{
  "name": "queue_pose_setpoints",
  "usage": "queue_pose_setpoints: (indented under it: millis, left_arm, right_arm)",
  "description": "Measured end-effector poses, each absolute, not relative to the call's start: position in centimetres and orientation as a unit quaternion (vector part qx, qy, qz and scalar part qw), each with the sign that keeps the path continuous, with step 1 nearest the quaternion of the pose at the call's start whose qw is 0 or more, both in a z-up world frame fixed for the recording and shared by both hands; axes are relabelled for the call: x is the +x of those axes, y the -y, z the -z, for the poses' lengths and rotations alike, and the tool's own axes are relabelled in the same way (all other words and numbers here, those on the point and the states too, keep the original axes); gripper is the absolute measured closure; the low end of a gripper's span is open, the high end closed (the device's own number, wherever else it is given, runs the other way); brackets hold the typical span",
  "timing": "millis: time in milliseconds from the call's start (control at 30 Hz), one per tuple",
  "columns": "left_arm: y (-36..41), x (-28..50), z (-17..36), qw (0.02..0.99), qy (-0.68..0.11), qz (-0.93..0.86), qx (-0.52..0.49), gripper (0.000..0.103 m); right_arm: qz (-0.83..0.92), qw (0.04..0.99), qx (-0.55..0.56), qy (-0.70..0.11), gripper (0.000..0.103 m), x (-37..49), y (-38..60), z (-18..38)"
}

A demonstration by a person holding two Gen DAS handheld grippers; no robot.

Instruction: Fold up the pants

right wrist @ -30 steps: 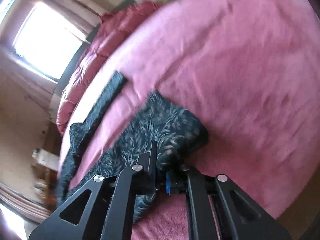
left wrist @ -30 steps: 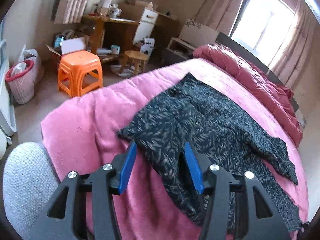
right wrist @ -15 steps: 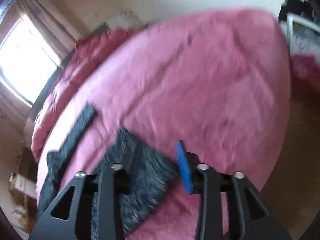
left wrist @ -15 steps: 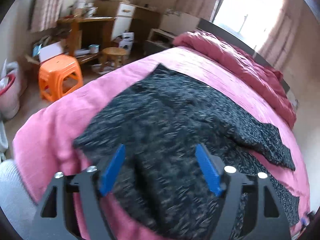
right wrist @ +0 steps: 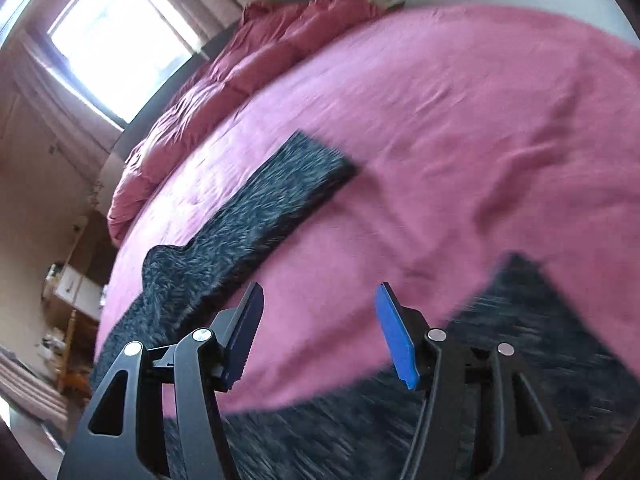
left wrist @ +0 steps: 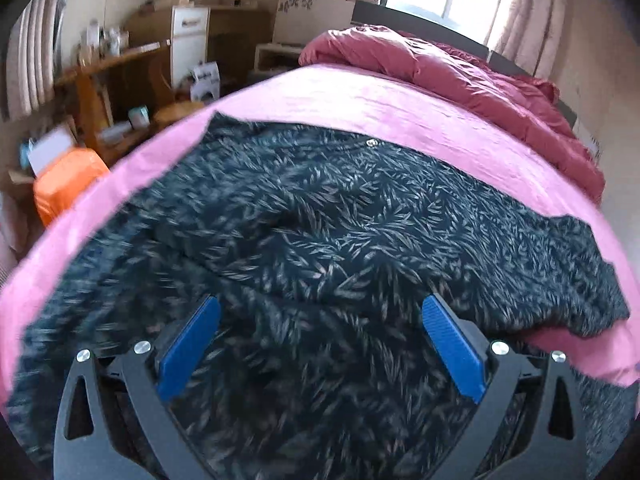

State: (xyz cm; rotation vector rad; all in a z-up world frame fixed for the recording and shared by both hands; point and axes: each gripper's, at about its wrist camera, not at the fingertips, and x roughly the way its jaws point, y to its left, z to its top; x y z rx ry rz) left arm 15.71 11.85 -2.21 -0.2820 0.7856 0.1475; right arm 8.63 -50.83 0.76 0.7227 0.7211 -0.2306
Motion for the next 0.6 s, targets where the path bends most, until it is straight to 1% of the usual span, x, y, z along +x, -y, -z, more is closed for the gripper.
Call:
queue_pose_setpoints:
  millis: [67, 167, 300, 400, 467, 500, 533, 567, 600]
  left_arm:
    - [-12.6, 15.9, 3.4, 0.906, -0.387, -0.063, -0.160, 0.002]
    - [-12.5, 15.0, 3.8, 0.914, -0.364, -0.054, -0.170, 0.002]
    - [-12.4, 14.7, 3.9, 0.915, -0.363, -0.055, -0.168, 0.002]
    - [-11.9, 15.1, 4.1, 0.914, -0.369, -0.063, -0.154, 0.002]
    - [-11.9, 15.4, 4.2, 0.913, -0.373, -0.064, -0.151, 0.002]
    - [-11.9, 15.4, 4.1, 0.913, -0.373, -0.064, -0.151, 0.002]
    - [-11.9, 15.4, 4.1, 0.913, -0.372, -0.064, -0.151, 0.002]
    - [-11.9, 15.4, 4.2, 0.913, -0.372, -0.063, -0.153, 0.002]
    - [-11.9, 15.4, 4.2, 0.913, -0.372, -0.063, -0.153, 0.002]
  right_arm:
    - [0.105, 0.860, 0.361, -0.345, 0.045, 11.2, 50.6, -0.2]
    - [0.104, 0.851, 0.393, -0.333, 0.045, 14.3, 51.2, 0.5]
    - [0.135, 0.829, 0.443, -0.313, 0.045, 17.7, 53.2, 1.6]
    - [0.161, 0.823, 0.456, -0.297, 0.046, 20.0, 54.0, 2.2]
    - [0.170, 0.827, 0.452, -0.289, 0.057, 20.9, 54.3, 2.3]
    - [0.175, 0.830, 0.441, -0.293, 0.071, 21.4, 54.3, 2.2]
    - [0.175, 0.835, 0.424, -0.304, 0.091, 22.0, 54.2, 2.1]
    - [0.173, 0.837, 0.417, -0.308, 0.098, 22.1, 54.4, 2.1]
    - [0.173, 0.843, 0.402, -0.312, 0.098, 22.1, 54.3, 1.7]
